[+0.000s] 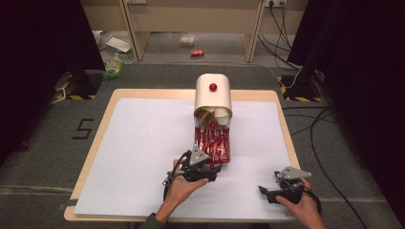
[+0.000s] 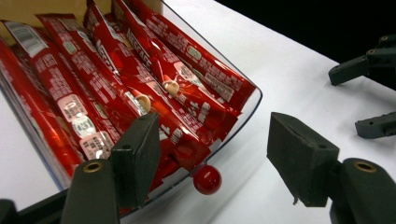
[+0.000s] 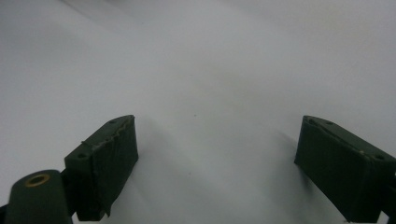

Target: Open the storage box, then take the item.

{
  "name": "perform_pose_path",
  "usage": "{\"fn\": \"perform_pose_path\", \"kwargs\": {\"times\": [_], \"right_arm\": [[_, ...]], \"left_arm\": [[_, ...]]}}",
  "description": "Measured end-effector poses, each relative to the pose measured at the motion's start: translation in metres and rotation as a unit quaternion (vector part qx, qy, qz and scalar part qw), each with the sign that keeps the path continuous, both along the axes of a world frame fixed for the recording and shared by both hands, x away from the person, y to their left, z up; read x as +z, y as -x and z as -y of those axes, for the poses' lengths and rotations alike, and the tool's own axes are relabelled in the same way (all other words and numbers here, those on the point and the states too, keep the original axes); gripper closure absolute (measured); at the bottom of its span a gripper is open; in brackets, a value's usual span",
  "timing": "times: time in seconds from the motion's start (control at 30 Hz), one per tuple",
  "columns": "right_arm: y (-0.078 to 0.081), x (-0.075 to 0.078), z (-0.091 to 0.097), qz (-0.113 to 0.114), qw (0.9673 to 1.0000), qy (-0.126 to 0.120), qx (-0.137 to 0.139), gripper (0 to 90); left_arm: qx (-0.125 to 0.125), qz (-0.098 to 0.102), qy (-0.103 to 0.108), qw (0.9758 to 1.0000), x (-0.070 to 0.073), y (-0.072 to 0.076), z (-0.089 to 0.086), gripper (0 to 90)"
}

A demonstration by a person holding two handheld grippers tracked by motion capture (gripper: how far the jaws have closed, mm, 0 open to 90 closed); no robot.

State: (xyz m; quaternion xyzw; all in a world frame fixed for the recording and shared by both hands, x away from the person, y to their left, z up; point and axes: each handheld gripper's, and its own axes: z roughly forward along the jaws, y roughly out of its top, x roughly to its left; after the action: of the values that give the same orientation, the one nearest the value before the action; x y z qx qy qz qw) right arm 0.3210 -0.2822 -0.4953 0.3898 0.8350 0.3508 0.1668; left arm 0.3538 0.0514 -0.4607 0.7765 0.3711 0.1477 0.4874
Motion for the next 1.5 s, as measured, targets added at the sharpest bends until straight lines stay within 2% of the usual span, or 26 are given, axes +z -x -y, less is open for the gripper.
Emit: {"fn": "perform_pose_path", "kwargs": {"times": [0.63, 1.0, 1.33, 1.5], "right_arm": [[0.0, 0.0, 0.0, 0.0, 1.0, -0.001, 0.0, 13.1], [0.0, 0.0, 0.0, -0.001, 1.0, -0.001, 0.001, 12.8], [0.0, 0.0, 0.0, 0.0, 1.0, -0.001, 0.001, 12.8], [0.0, 0.0, 0.0, -0.001, 1.0, -0.001, 0.001, 12.8]], "left_arm": [[0.025, 0.004, 0.005, 0.9997, 0.009, -0.011, -0.006, 32.7], [0.053, 0.003, 0.0, 0.9986, 0.016, -0.026, -0.009, 28.0], [0.067, 0.007, -0.003, 0.9977, 0.02, -0.039, -0.005, 24.9], [0.071, 0.006, 0.0, 0.9974, 0.019, -0.044, -0.004, 26.1]]}}
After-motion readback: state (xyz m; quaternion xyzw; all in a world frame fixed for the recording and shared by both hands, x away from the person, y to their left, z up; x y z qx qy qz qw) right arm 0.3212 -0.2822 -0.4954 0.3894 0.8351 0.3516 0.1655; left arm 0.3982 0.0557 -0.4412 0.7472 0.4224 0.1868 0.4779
